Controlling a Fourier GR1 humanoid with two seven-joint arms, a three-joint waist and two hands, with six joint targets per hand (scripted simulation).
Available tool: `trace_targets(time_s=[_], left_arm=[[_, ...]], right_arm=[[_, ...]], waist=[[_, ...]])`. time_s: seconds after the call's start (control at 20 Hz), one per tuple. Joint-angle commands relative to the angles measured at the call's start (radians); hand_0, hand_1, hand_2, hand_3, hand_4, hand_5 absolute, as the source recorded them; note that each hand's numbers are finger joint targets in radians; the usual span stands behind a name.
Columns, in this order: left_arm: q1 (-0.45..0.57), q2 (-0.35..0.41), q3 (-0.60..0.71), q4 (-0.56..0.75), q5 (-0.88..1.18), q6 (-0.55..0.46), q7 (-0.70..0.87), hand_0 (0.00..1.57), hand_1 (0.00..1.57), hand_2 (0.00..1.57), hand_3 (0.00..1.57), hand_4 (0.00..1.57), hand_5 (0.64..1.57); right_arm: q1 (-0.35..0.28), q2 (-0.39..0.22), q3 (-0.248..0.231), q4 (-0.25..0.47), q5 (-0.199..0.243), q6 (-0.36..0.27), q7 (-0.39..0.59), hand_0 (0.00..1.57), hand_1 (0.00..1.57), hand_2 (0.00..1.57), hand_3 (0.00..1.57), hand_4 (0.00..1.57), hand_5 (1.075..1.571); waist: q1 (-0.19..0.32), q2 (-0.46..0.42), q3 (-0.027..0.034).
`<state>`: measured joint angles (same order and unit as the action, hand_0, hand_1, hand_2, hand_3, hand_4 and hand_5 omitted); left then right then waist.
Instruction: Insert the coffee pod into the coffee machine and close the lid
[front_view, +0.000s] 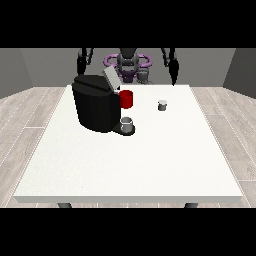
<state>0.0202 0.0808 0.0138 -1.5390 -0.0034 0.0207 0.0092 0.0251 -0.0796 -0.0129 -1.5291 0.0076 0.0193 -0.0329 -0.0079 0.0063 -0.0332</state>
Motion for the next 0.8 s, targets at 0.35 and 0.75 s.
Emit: trace_targets(time_s=[0.35,0.75], left_arm=[[-0.071,0.296,-0.042,0.027,-0.182,-0.188,-0.088,0.0,0.0,0.0,0.0,0.0,1.571],[-0.259,0.384,-0.008,0.187,-0.263,-0.236,-0.053,0.0,0.0,0.0,0.0,0.0,1.571]], right_arm=[[-0.071,-0.009,-0.014,-0.035,0.089,-0.105,0.04,0.0,0.0,0.0,0.0,0.0,1.571],[-0.125,0.029,0.042,-0.005,0.173,-0.153,-0.029,0.0,0.0,0.0,0.0,0.0,1.571]], waist=[[-0.072,0.003,0.0325],[-0.128,0.128,0.0331]])
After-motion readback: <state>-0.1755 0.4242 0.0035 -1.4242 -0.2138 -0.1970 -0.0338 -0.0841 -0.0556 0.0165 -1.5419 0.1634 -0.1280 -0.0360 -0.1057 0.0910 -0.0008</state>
